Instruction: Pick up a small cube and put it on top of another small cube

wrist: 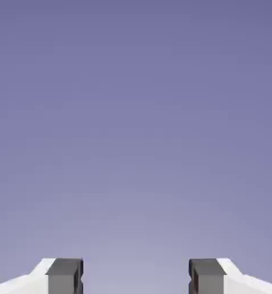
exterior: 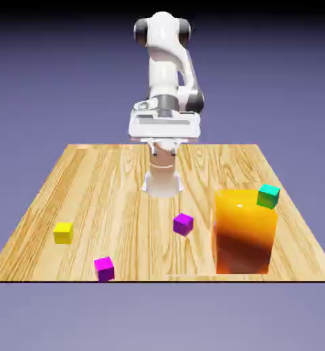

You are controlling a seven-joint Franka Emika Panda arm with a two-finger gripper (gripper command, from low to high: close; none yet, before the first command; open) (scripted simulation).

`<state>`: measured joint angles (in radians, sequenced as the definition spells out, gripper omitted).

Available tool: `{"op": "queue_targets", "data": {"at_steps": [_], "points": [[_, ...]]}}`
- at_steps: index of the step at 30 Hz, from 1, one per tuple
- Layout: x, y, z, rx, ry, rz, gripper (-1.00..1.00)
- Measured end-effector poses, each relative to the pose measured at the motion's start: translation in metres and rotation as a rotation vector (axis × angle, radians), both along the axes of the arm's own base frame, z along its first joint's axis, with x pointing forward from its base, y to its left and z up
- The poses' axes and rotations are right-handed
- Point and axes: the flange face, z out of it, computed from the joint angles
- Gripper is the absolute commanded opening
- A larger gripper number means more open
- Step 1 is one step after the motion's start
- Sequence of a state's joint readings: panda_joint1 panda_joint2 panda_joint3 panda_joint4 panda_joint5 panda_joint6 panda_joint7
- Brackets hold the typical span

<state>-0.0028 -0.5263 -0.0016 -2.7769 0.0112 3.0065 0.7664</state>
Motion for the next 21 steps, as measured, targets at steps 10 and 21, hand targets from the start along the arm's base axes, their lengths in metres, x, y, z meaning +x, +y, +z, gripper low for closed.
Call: {"op": "queue_targets", "data": {"at_steps": [10,21], "points": [[0.081,-0.070,-0.065,0.222,0.329,-0.360,0.00],[0.134,-0.157,-0.174,0.453,0.672,-0.780,0.00]]}}
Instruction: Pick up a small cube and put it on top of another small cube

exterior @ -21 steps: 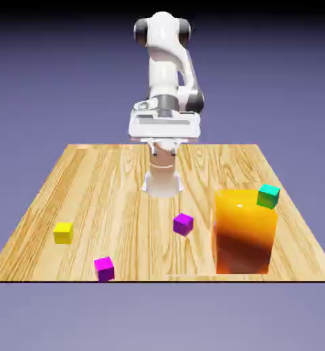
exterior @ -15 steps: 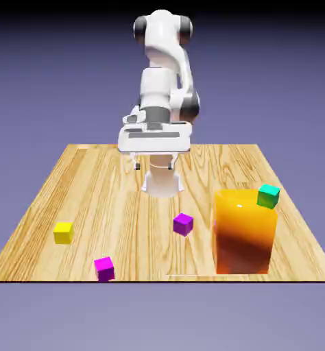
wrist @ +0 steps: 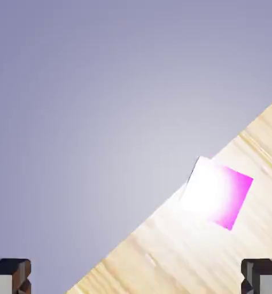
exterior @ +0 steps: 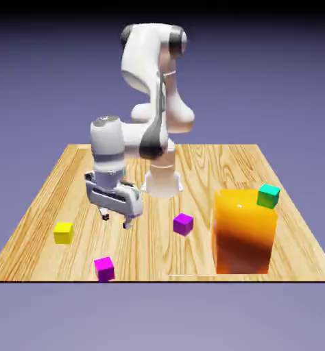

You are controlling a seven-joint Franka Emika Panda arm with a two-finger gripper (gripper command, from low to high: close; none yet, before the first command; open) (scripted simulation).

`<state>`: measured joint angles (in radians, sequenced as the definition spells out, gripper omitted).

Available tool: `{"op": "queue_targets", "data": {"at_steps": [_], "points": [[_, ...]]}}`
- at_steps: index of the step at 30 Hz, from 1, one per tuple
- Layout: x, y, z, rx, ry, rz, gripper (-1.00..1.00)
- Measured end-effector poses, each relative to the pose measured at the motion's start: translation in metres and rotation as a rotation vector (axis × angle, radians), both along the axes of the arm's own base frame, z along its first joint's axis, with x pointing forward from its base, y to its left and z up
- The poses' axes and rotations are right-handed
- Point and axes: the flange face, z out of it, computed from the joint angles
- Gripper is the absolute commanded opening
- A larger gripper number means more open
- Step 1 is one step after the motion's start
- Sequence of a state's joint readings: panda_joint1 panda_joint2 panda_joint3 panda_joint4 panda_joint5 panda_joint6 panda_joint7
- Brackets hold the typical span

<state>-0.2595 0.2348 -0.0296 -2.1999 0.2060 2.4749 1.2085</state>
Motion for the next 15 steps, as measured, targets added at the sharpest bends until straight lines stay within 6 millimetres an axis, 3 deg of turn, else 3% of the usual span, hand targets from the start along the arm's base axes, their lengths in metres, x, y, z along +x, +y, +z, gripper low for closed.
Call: {"op": "queue_targets", "data": {"at_steps": [7,9,12,13,15], "points": [[0.009,-0.054,-0.085,0.133,0.224,-0.264,0.00],[0.009,-0.056,-0.090,0.140,0.236,-0.278,0.00],[0.005,-0.046,-0.148,0.140,0.236,-0.277,0.00],[0.004,-0.044,-0.158,0.140,0.236,-0.278,-1.00],[0.004,-0.044,-0.158,0.141,0.235,-0.278,-1.00]]}}
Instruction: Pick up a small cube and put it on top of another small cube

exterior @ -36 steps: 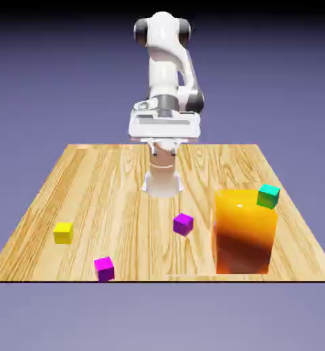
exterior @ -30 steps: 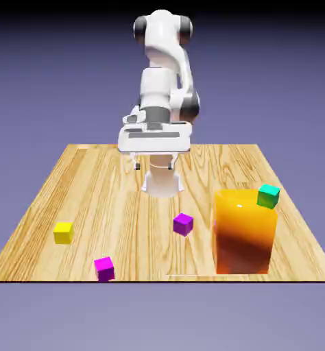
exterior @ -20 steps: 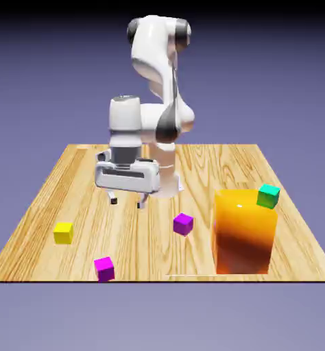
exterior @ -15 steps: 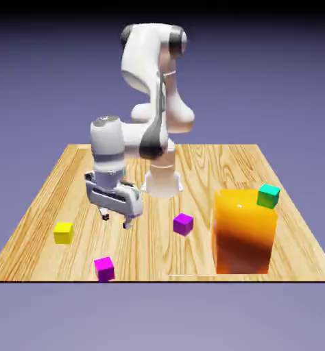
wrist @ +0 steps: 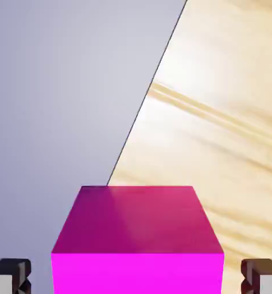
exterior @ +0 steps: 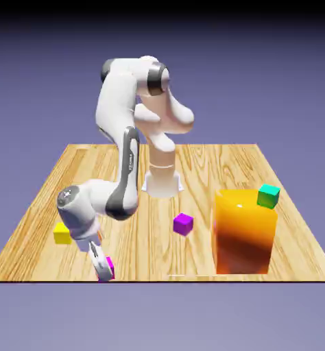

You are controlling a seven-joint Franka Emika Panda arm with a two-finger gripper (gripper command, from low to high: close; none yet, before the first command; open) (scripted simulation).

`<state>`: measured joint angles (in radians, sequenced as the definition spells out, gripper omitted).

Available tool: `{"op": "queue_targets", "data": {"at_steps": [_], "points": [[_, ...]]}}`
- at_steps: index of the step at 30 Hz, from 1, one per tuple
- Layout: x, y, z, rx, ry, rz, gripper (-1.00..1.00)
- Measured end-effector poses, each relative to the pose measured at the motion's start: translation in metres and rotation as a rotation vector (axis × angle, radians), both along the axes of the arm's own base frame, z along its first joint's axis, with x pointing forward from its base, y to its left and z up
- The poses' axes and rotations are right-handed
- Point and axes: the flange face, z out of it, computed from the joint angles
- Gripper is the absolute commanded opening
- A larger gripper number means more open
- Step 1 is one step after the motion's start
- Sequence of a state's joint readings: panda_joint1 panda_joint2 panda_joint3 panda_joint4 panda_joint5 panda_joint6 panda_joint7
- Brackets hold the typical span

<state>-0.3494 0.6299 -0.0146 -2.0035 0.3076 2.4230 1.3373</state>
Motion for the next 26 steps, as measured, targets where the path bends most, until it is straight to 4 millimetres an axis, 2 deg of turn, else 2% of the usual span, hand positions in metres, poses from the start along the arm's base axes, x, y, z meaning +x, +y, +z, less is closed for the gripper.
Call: {"op": "queue_targets", "data": {"at_steps": [3,4,9,13,14,15,19,20,22,26], "points": [[0.005,-0.010,0.058,0.001,-0.001,0.000,-1.00],[-0.003,-0.023,0.071,-0.001,-0.001,-0.041,-1.00],[-0.102,-0.121,0.102,-0.010,0.001,-0.483,-1.00],[-0.195,-0.174,0.122,-0.002,0.000,-0.840,-1.00],[-0.210,-0.180,0.124,0.000,0.000,-0.894,-1.00],[-0.210,-0.180,0.124,0.000,0.000,-0.894,-1.00],[-0.204,-0.169,0.059,0.000,0.000,-0.894,-1.00],[-0.204,-0.168,0.056,0.000,0.000,-0.894,1.00],[-0.204,-0.168,0.056,0.000,0.001,-0.894,1.00],[-0.209,-0.179,0.121,0.000,0.001,-0.894,1.00]]}}
